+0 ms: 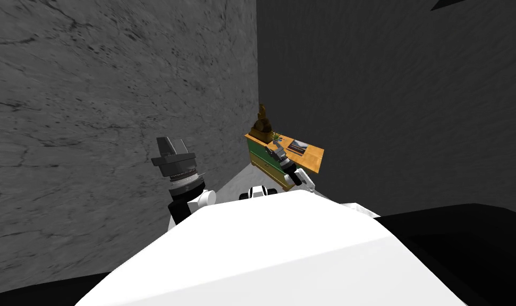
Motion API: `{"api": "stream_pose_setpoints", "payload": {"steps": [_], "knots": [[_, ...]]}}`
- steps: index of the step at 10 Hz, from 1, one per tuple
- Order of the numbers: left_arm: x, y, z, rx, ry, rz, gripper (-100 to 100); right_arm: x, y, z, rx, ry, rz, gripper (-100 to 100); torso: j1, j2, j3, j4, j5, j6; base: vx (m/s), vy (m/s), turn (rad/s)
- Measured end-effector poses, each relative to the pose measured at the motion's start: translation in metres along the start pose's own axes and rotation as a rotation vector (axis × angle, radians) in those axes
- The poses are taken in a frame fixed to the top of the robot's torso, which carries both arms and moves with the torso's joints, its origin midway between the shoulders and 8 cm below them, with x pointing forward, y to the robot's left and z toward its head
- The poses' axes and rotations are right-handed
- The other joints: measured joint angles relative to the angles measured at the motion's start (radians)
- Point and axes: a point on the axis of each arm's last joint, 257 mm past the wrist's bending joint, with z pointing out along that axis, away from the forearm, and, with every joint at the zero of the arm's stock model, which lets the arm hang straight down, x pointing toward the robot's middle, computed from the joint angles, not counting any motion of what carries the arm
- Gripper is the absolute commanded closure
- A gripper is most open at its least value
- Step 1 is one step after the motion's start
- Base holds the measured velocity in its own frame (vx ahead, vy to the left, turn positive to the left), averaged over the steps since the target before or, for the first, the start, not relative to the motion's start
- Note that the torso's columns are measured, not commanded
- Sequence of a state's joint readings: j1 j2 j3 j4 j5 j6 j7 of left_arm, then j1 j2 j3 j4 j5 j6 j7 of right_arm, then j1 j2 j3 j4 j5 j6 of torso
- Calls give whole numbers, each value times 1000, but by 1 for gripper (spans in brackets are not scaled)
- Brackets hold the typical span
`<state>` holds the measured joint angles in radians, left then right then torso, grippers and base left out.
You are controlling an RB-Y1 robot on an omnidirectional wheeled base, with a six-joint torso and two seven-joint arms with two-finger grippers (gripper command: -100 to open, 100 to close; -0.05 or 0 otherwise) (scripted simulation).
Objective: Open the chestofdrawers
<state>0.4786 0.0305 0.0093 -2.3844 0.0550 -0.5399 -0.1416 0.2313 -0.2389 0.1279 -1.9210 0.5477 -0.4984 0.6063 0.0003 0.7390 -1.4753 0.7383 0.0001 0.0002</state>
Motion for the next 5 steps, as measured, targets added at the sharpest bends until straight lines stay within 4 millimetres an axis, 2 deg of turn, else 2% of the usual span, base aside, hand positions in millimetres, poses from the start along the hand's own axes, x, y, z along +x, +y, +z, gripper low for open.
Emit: {"api": "stream_pose_setpoints", "payload": {"steps": [1,5], "knots": [[0,0,0,0,0,0,0,6,2,1,-10,18,-52,-100,-1,0,0,0,0,0,47,31,24],[0,0,0,0,0,0,0,30,6,4,-57,80,-235,-100,2,-2,-1,-1,1,0,85,67,-108]]}}
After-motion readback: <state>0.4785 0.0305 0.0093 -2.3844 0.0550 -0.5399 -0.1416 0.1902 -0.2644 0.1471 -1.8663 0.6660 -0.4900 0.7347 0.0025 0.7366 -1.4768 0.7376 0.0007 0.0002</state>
